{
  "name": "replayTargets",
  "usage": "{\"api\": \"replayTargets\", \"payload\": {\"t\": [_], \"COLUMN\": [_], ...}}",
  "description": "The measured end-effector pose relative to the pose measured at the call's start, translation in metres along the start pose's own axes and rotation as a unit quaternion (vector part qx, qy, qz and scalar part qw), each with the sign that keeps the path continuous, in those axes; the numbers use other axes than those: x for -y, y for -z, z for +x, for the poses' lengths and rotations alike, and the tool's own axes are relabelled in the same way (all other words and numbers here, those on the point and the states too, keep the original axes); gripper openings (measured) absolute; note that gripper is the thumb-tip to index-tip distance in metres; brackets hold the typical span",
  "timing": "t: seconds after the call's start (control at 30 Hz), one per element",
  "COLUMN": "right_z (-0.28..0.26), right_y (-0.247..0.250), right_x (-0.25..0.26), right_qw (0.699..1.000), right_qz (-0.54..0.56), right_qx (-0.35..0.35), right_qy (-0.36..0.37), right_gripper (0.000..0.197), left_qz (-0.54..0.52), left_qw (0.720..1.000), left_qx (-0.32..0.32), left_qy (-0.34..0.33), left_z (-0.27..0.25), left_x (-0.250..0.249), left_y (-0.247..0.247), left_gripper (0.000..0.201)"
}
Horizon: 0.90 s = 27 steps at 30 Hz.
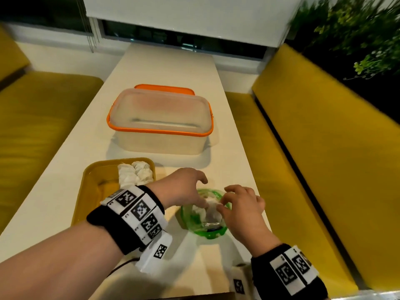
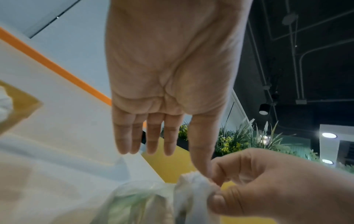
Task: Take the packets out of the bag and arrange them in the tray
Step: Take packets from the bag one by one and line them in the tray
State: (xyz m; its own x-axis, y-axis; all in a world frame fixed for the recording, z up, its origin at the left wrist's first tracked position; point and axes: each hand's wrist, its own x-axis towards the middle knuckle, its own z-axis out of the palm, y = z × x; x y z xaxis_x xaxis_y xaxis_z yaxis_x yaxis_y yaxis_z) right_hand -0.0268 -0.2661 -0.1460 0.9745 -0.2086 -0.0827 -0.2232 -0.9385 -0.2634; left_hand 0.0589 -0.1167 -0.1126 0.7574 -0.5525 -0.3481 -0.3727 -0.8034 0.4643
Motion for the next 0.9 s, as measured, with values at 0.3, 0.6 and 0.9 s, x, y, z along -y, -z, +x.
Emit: {"api": "replayTargets", "payload": {"t": [0.3,0.6,0.9], "right_z": [0.012,0.016,0.013], "right_y": [0.025,0.014,-0.01], "right_x": [0.008,0.002,0.018], "right_qw": [0.942,0.989,0.998], "right_qz": [0.334,0.127,0.006], "right_qx": [0.006,0.077,0.066], "right_qy": [-0.021,-0.012,0.015], "right_gripper": [0.019,0.009,0.003], "left_qz": [-0.189,-0.568,-0.614], "left_qw": [0.981,0.822,0.784], "left_qx": [-0.023,-0.013,-0.042], "left_qy": [-0.032,0.046,0.08], "left_z": [0.0,-0.001,-0.004], "left_x": [-0.004,0.01,0.019], "left_y": [-0.01,0.012,0.006], "left_gripper": [0.015,0.025,0.017]}}
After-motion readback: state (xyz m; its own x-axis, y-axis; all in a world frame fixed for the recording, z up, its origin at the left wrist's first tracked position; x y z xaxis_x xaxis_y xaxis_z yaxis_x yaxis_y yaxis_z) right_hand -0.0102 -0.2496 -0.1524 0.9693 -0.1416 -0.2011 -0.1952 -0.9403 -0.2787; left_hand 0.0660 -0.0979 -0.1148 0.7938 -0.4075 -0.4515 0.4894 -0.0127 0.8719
